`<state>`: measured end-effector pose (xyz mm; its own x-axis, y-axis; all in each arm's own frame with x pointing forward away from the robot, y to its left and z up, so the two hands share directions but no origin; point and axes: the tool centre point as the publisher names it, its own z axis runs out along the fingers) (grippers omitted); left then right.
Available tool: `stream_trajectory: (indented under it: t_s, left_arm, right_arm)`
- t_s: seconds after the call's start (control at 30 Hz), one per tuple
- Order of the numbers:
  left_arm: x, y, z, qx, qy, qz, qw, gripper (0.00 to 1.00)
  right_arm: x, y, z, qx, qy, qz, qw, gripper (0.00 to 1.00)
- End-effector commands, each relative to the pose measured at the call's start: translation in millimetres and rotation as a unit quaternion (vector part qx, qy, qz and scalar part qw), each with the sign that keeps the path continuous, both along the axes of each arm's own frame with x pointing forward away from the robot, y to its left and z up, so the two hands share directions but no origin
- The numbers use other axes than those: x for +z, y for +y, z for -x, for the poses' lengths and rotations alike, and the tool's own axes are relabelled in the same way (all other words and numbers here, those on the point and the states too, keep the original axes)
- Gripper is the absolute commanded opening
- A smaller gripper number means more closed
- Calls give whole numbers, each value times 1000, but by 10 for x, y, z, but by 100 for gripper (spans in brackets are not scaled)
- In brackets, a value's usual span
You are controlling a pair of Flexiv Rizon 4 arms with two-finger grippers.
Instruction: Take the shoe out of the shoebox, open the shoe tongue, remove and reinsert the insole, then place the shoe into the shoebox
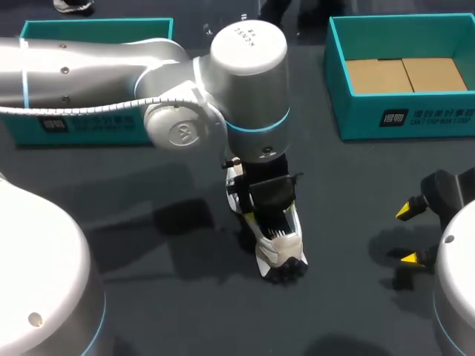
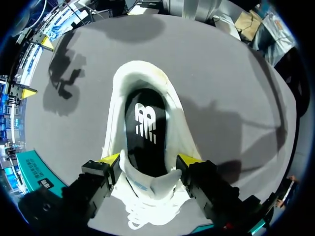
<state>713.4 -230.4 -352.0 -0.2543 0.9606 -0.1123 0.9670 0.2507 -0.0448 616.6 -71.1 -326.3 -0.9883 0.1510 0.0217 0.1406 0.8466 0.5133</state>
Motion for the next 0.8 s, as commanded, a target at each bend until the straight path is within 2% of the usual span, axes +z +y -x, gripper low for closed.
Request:
stream_trajectory:
  t_s: [0.03,0.37,0.8]
  left_arm:
    - [17,44,-18,4,-4,2,1000,75]
    - [149,86,-118,13,-5,6,1000,78]
    - [321,177,-402,17,1,0,1000,68]
  right_arm:
    - [10,-4,23,-1,-2,1,1000,100]
    - [10,-4,23,-1,-2,1,1000,100]
    - [10,-4,23,-1,-2,1,1000,100]
